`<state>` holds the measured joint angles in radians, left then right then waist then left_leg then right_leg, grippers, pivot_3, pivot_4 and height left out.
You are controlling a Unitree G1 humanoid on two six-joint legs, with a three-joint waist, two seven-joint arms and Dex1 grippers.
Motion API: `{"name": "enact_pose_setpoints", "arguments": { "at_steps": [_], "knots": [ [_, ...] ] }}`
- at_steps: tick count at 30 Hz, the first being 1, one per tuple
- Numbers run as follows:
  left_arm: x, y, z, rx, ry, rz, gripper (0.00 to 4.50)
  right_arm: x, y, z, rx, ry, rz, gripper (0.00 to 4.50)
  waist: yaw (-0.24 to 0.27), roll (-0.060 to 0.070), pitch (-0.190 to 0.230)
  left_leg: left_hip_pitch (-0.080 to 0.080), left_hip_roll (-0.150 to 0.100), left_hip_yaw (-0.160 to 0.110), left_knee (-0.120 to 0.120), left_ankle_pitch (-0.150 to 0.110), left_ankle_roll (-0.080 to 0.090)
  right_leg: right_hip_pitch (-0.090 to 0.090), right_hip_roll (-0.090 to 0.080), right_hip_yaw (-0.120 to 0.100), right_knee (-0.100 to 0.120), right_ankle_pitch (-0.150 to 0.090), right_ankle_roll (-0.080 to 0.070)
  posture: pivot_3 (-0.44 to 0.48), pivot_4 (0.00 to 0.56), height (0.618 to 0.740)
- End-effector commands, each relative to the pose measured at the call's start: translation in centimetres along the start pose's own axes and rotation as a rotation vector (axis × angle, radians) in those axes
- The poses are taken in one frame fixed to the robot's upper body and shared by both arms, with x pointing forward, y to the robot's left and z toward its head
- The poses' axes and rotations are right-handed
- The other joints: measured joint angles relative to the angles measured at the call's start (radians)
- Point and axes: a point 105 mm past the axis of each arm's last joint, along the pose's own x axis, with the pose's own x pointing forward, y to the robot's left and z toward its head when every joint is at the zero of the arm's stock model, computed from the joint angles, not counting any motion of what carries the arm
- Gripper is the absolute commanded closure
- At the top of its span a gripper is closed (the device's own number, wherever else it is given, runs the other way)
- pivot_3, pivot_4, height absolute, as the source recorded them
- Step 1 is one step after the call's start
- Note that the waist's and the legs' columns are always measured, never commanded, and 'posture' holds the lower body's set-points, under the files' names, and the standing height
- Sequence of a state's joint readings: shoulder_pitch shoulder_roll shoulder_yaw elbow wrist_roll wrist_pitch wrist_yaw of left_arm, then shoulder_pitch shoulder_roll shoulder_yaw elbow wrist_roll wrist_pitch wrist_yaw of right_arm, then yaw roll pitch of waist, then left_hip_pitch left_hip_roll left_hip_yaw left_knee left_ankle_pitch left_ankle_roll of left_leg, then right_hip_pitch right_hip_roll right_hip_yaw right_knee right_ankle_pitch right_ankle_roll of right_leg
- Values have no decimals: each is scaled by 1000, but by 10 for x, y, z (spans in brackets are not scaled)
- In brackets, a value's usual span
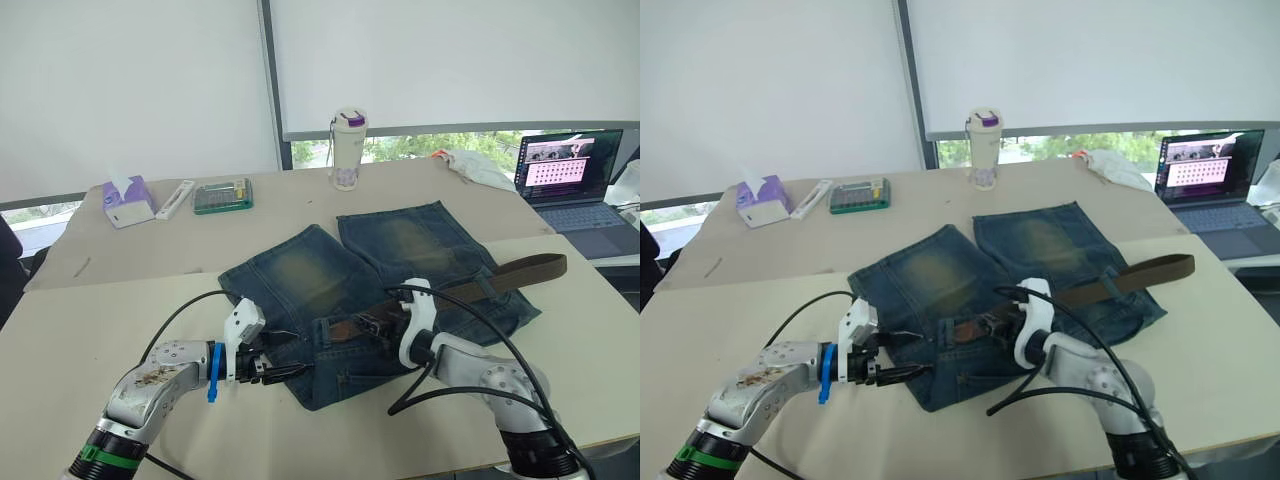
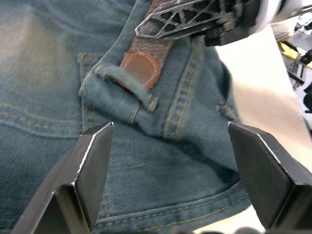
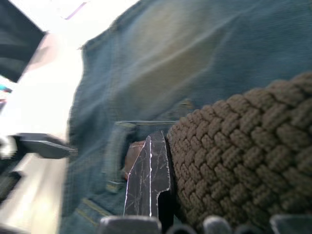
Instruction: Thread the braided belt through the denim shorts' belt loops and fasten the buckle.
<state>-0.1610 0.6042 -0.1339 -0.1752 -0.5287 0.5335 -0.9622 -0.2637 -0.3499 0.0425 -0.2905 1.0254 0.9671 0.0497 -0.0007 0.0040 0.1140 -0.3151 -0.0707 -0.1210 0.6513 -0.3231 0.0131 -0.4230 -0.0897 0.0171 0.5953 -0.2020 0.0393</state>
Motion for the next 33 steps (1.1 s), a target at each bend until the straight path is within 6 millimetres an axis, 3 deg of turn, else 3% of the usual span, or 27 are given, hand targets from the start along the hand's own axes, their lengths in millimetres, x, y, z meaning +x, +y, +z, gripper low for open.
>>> {"name": "enact_pose_setpoints", "arguments": {
  "at_steps": [1, 5, 9, 11, 15, 20, 23, 32, 33],
  "knots": [
    [-2, 7, 2, -3, -7, 32, 564, 6, 6, -1, -13, 22, 47, 4500, -1, 0, 0, 0, 0, 0, 0, 0, 0, 0, 0, 0, 0, 0, 0, 0, 150, 740],
    [1, 11, -6, -63, 13, 58, 564, 16, -2, -5, -58, 50, 10, 4500, -2, 0, 0, 0, -1, -1, 0, 0, 0, 0, 0, -1, 0, 0, 0, 0, 150, 740],
    [6, 8, -2, -164, -20, 56, 564, 27, 9, -13, -75, 90, 86, 4500, -8, 0, 0, 1, 0, -1, 0, 0, 0, 1, 0, -1, 0, 0, 0, 0, 150, 740],
    [7, 8, 3, -215, -38, 64, 564, 30, 26, -7, -35, 45, 201, 4500, -12, -1, -1, 2, 0, -1, 0, 0, 0, 1, 0, -1, 0, 0, 0, 0, 150, 740],
    [6, 8, 13, -277, -75, 71, 564, 28, 43, 1, -14, 0, 322, 4500, -17, 0, -1, 2, 0, -2, -1, 1, -1, 0, 2, 0, 1, 0, 0, 0, 150, 740],
    [2, 5, 25, -330, -123, 66, 564, 25, 50, 1, -29, -3, 379, 4500, -16, 0, -1, 2, 0, -2, -1, 1, -2, -1, 1, 0, 1, 0, 0, 0, 150, 740],
    [-1, 3, 31, -361, -155, 51, 1356, 24, 49, 1, -28, -6, 373, 4500, -14, 0, -1, 2, 0, -3, -1, 1, -2, -1, 1, 0, 1, 0, 0, 0, 150, 740],
    [-2, -3, 29, -381, -137, 22, 4361, 23, 49, 5, -27, -25, 373, 4500, -14, 0, -1, 2, 0, -2, -1, 4, -7, -1, 1, 0, 1, 0, 0, 0, 150, 740],
    [-1, -3, 29, -383, -135, 23, 4477, 23, 49, 6, -30, -30, 372, 4500, -14, 0, -1, 2, 0, -2, -1, 4, -7, -1, 1, 0, 1, 0, 0, 0, 150, 740]
  ]
}}
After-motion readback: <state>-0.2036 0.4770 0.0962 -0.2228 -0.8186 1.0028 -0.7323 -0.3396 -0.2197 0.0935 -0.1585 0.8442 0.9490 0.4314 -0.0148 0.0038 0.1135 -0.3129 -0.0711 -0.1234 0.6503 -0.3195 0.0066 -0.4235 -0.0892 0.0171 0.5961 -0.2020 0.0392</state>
